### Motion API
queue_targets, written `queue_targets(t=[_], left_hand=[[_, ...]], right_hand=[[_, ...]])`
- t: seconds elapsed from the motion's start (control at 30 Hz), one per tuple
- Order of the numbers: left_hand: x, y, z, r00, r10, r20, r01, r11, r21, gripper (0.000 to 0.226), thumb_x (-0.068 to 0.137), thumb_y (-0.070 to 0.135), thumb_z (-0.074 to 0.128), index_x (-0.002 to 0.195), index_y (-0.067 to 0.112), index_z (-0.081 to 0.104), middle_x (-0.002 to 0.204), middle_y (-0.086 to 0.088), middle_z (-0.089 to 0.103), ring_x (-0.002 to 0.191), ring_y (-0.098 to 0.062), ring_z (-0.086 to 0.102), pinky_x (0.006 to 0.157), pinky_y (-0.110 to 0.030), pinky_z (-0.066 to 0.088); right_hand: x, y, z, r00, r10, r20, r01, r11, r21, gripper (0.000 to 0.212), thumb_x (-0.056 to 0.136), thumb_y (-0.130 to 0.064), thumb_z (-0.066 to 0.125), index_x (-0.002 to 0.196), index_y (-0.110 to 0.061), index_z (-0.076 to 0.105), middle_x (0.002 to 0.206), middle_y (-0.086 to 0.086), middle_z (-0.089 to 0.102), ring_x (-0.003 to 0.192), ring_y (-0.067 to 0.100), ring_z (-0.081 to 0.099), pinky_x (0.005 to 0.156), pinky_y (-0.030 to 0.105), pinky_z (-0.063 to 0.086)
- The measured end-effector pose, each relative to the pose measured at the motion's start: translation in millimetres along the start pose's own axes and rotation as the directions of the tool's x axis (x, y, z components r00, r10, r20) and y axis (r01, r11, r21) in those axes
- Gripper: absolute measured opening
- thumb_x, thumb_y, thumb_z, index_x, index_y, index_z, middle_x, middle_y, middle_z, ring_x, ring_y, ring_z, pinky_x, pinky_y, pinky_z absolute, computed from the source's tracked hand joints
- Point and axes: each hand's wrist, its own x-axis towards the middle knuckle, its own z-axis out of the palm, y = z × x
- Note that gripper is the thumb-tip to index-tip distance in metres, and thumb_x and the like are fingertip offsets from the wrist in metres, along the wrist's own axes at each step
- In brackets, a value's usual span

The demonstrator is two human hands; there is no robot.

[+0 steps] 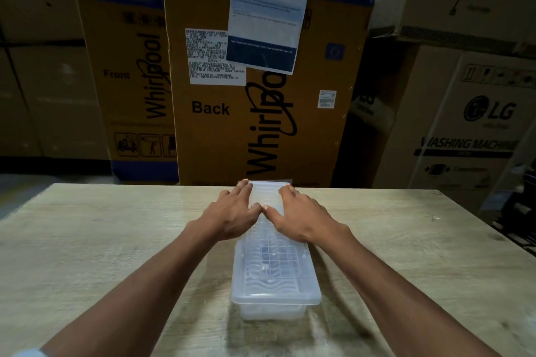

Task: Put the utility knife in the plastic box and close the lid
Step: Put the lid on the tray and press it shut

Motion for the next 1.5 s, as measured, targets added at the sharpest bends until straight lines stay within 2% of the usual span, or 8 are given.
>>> queue_targets(t=[0.23, 0.67, 0.77, 0.87, 0.97, 1.17, 1.33, 1.5], left_hand=[[9, -8, -3, 0.999, -0.03, -0.017, 0.025, 0.965, -0.26, 0.057, 0.1, 0.045, 0.037, 0.152, 0.026, 0.024, 0.157, -0.016, 0.038, 0.134, -0.035, 0.048, 0.108, -0.05, 0.041], [34, 0, -5, 0.986, -0.103, -0.132, 0.037, 0.901, -0.432, 0.029, 0.103, 0.026, 0.041, 0.126, 0.009, 0.046, 0.134, -0.018, 0.055, 0.112, -0.027, 0.057, 0.085, -0.037, 0.048], [44, 0, 0, 0.913, -0.314, -0.26, 0.072, 0.752, -0.655, 0.015, 0.097, 0.014, 0.053, 0.108, 0.011, 0.063, 0.122, -0.011, 0.065, 0.107, -0.023, 0.06, 0.09, -0.039, 0.053], [44, -1, 7, 0.885, -0.446, -0.132, 0.118, 0.489, -0.864, 0.028, 0.096, 0.015, 0.057, 0.124, 0.009, 0.061, 0.119, -0.011, 0.062, 0.098, -0.022, 0.06, 0.081, -0.037, 0.054], [41, -1, 7, 0.894, -0.448, -0.005, 0.136, 0.28, -0.95, 0.031, 0.099, 0.014, 0.053, 0.128, 0.007, 0.06, 0.106, -0.01, 0.06, 0.086, -0.021, 0.06, 0.067, -0.037, 0.054], [38, 3, 5, 0.904, -0.412, 0.11, 0.139, 0.042, -0.989, 0.026, 0.099, 0.006, 0.048, 0.117, 0.011, 0.067, 0.103, -0.01, 0.06, 0.089, -0.025, 0.059, 0.088, -0.051, 0.056], [37, -2, 9, 0.936, -0.352, -0.027, 0.075, 0.273, -0.959, 0.031, 0.103, 0.014, 0.041, 0.124, 0.014, 0.064, 0.121, -0.012, 0.057, 0.093, -0.024, 0.061, 0.074, -0.043, 0.06], [42, -9, 14, 0.94, -0.189, -0.282, -0.039, 0.766, -0.641, 0.038, 0.104, 0.017, 0.034, 0.13, 0.014, 0.061, 0.153, -0.008, 0.039, 0.137, -0.025, 0.042, 0.112, -0.041, 0.038]], right_hand=[[-1, 2, 1, 0.999, 0.016, 0.035, -0.019, 0.998, 0.06, 0.075, 0.094, -0.067, 0.035, 0.15, -0.018, 0.026, 0.166, 0.005, 0.022, 0.135, 0.03, 0.048, 0.105, 0.051, 0.045], [-4, 1, -2, 1.0, 0.009, 0.003, -0.009, 0.999, 0.037, 0.075, 0.093, -0.067, 0.037, 0.148, -0.016, 0.031, 0.162, 0.005, 0.032, 0.131, 0.029, 0.05, 0.101, 0.048, 0.045], [-6, 0, 0, 1.0, 0.021, 0.022, -0.022, 0.999, 0.045, 0.077, 0.094, -0.068, 0.034, 0.152, -0.018, 0.027, 0.168, 0.004, 0.019, 0.138, 0.031, 0.045, 0.107, 0.052, 0.041], [-6, -1, -1, 0.999, 0.031, 0.017, -0.031, 0.999, 0.025, 0.076, 0.094, -0.067, 0.033, 0.152, -0.019, 0.027, 0.168, 0.004, 0.018, 0.139, 0.031, 0.044, 0.108, 0.053, 0.04], [-5, 0, 0, 0.999, 0.032, 0.013, -0.032, 0.999, 0.041, 0.075, 0.094, -0.067, 0.034, 0.151, -0.019, 0.028, 0.168, 0.004, 0.019, 0.137, 0.031, 0.046, 0.107, 0.052, 0.042], [-5, 2, 1, 1.0, 0.02, -0.003, -0.02, 0.995, 0.101, 0.074, 0.094, -0.066, 0.037, 0.15, -0.018, 0.031, 0.167, 0.003, 0.021, 0.137, 0.03, 0.046, 0.105, 0.049, 0.042], [-4, 3, 3, 1.0, 0.027, -0.009, -0.025, 0.993, 0.119, 0.075, 0.093, -0.068, 0.037, 0.151, -0.02, 0.03, 0.167, 0.001, 0.022, 0.135, 0.028, 0.048, 0.102, 0.048, 0.043], [-3, 3, 3, 0.999, 0.033, -0.008, -0.032, 0.994, 0.103, 0.076, 0.093, -0.069, 0.036, 0.151, -0.02, 0.03, 0.167, 0.0, 0.022, 0.136, 0.028, 0.047, 0.102, 0.048, 0.042]])
